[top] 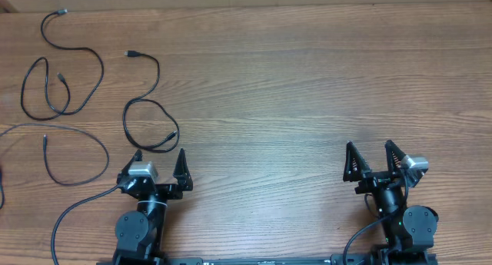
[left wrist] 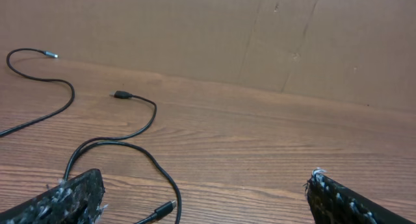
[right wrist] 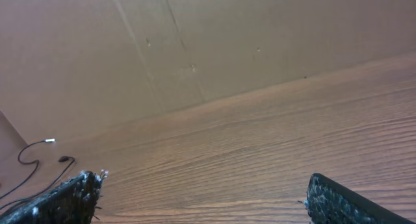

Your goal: Untangle cables

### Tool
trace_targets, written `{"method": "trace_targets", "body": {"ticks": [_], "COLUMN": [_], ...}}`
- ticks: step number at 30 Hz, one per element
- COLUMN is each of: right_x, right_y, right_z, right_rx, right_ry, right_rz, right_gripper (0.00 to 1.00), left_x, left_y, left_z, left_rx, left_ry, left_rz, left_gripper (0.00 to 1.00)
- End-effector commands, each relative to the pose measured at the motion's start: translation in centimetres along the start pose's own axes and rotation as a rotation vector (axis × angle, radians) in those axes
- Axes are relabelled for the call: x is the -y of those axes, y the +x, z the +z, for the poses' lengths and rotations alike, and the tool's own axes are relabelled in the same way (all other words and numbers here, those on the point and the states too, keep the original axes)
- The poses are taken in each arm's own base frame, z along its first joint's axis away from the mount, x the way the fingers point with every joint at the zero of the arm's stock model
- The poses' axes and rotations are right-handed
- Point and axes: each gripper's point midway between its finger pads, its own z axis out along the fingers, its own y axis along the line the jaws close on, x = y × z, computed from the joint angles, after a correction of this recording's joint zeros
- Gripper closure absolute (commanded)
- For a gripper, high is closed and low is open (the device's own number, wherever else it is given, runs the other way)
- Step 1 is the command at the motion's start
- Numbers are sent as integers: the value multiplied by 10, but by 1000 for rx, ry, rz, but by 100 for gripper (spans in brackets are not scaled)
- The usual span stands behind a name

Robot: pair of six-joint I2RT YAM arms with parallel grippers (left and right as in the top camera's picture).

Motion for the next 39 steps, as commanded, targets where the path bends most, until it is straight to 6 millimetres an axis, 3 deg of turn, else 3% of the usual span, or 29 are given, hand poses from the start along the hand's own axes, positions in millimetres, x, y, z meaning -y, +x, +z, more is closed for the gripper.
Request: {"method": "trace_targets", "body": {"ticks": [1, 39], "right_x": [0, 0], "right_y": [2, 2], "right_z": [0, 0], "right_rx": [3, 3], "right_ry": [-2, -2], "right_rz": [-5, -5], "right_gripper": [0, 0], "left_x": [3, 6], "left_y": [2, 3], "left_z": [0, 0], "left_rx": [0, -6], "left_ry": [22, 40], "left_rz": [17, 11], "left_gripper": [0, 0]}}
